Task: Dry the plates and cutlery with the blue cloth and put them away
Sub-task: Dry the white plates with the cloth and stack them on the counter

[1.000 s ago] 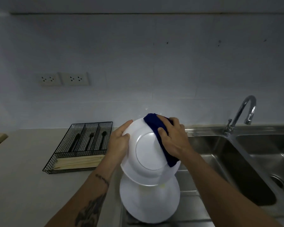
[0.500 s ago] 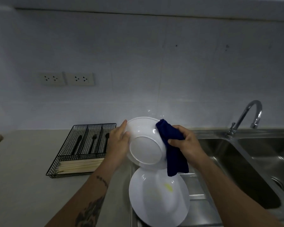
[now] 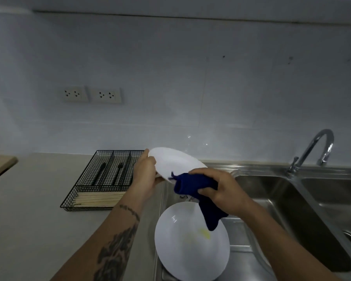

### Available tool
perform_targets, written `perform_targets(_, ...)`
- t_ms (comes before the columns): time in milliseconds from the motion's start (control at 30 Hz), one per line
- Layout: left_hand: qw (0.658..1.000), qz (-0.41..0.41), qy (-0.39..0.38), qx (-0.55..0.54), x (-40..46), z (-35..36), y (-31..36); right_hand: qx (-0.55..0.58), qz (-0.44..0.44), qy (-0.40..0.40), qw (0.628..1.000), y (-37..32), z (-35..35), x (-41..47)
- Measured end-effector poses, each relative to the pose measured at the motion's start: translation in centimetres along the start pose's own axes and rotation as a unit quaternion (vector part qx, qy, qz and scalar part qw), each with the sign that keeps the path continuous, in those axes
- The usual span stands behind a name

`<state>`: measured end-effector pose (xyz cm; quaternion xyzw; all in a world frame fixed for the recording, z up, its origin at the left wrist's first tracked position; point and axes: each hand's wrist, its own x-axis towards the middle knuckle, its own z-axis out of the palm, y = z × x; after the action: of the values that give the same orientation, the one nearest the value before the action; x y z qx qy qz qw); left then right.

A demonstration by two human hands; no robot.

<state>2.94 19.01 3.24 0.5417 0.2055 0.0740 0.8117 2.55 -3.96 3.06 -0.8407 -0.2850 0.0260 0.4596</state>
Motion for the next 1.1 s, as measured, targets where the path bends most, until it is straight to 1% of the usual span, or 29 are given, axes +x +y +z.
perform_targets(33,1.000,0.010,0.003,0.015,-0.2,-0.3,-0.2,0.021,0.016,0.009,1.000,0.3,-0.1,-0.1)
perform_targets(100,0.999,0.031,-0.002,0.028,-1.0,-0.8,-0.5,-0.012,0.038,0.038,0.998,1.1,0.2,0.2)
perform_targets(167,0.998,0.048,-0.004,0.029,-1.7,-1.4,-0.7,-0.112,0.035,0.062,0.991,1.8,1.3,0.8)
perform_targets(233,0.998,0.062,-0.002,0.026,-2.1,-2.4,-0.8,-0.236,0.009,0.087,0.968,2.3,2.7,1.4)
perform_targets(267,0.997,0.067,-0.002,0.025,-2.3,-3.3,-0.8,-0.279,0.002,0.103,0.955,2.5,3.4,1.6)
perform_targets(300,0.997,0.072,-0.002,0.022,-2.5,-4.2,-0.8,-0.296,0.006,0.121,0.947,2.8,4.0,1.8)
perform_targets(333,0.997,0.073,0.002,0.025,-2.6,-5.4,-0.8,-0.289,0.015,0.137,0.948,2.9,4.6,2.0)
perform_targets(400,0.997,0.076,0.010,0.031,-3.1,-7.8,-1.0,-0.224,0.048,0.143,0.963,2.7,5.8,2.6)
perform_targets(467,0.996,0.074,0.029,0.045,-3.4,-10.4,-1.4,-0.132,0.080,0.134,0.979,1.8,7.0,3.3)
perform_targets(533,0.995,0.066,0.055,0.054,-3.9,-13.2,-2.1,-0.023,0.107,0.127,0.986,0.7,8.3,3.8)
perform_targets(600,0.993,0.053,0.084,0.063,-4.8,-16.1,-2.7,0.095,0.147,0.125,0.977,-0.4,9.8,3.9)
perform_targets(667,0.991,0.045,0.098,0.080,-5.7,-18.8,-3.4,0.169,0.194,0.121,0.959,-1.2,11.5,3.9)
perform_targets(700,0.990,0.042,0.102,0.088,-6.2,-20.0,-3.7,0.189,0.216,0.114,0.951,-1.5,12.4,3.8)
perform_targets(767,0.987,0.038,0.123,0.099,-7.2,-22.0,-4.4,0.194,0.244,0.100,0.945,-2.0,14.1,3.8)
perform_targets(867,0.983,0.035,0.150,0.102,-8.6,-24.1,-5.4,0.180,0.262,0.079,0.945,-2.3,16.3,3.7)
perform_targets(967,0.980,0.039,0.171,0.095,-9.1,-26.2,-6.6,0.198,0.279,0.075,0.937,-2.5,17.8,3.4)
perform_targets(1033,0.977,0.027,0.195,0.086,-8.9,-27.1,-7.3,0.230,0.297,0.082,0.923,-2.4,18.1,3.2)
perform_targets(1100,0.975,0.028,0.202,0.089,-8.9,-27.7,-7.8,0.284,0.318,0.087,0.900,-2.2,18.1,3.1)
